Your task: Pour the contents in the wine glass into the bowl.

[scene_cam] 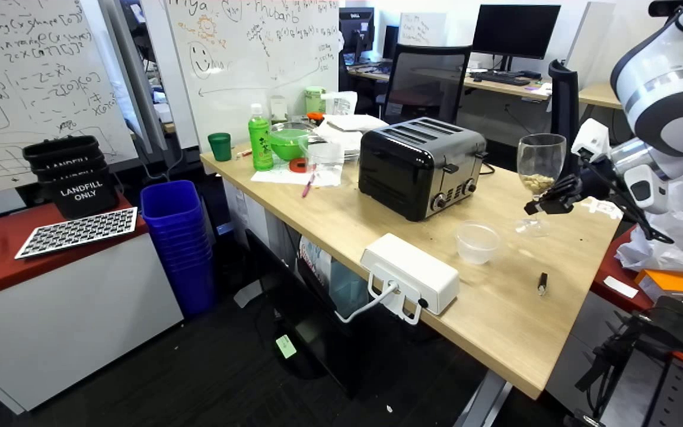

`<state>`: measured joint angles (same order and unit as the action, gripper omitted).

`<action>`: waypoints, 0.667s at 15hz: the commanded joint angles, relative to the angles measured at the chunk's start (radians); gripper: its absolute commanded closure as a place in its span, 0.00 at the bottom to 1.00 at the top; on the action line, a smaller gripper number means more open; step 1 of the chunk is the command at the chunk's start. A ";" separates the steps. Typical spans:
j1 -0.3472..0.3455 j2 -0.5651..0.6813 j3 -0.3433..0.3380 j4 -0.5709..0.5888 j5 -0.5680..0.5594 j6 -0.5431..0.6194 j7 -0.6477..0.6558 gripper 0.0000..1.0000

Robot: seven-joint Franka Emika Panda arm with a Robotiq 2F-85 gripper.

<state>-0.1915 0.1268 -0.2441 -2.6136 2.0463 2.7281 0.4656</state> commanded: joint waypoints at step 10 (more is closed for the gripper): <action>0.078 -0.091 0.090 -0.055 -0.128 0.279 0.011 0.96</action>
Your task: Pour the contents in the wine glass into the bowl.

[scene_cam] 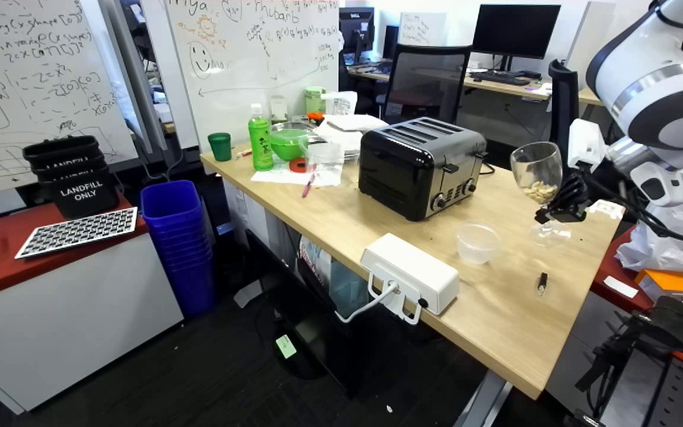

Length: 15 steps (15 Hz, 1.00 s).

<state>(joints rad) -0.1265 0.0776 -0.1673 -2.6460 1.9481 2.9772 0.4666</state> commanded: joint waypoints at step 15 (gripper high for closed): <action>0.132 0.033 0.119 -0.029 -0.051 0.330 -0.026 0.96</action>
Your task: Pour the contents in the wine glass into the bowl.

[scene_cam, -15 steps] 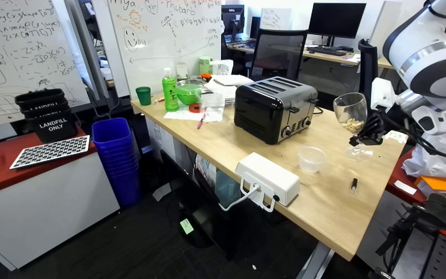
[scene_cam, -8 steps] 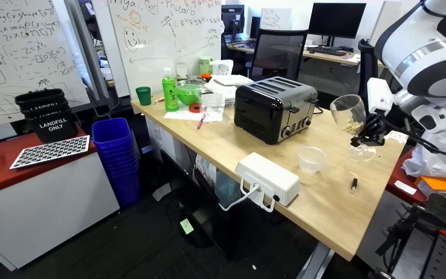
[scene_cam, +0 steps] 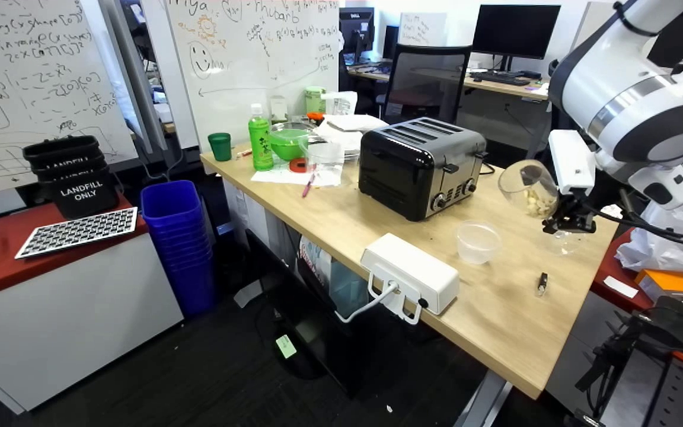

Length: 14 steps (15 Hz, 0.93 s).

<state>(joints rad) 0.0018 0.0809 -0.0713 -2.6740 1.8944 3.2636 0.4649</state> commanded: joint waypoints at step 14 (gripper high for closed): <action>0.228 0.167 -0.215 0.053 -0.061 0.190 -0.026 0.96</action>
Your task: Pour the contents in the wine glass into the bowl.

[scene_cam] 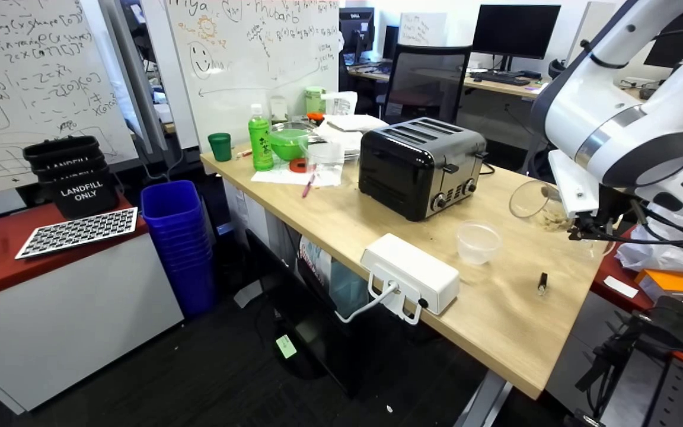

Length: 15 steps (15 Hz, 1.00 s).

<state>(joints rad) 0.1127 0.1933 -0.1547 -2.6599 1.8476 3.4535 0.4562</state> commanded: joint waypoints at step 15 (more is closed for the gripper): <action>0.428 0.114 -0.317 0.069 0.044 0.000 -0.009 0.86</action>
<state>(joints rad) 0.5412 0.3072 -0.4720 -2.5906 1.8922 3.4530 0.4467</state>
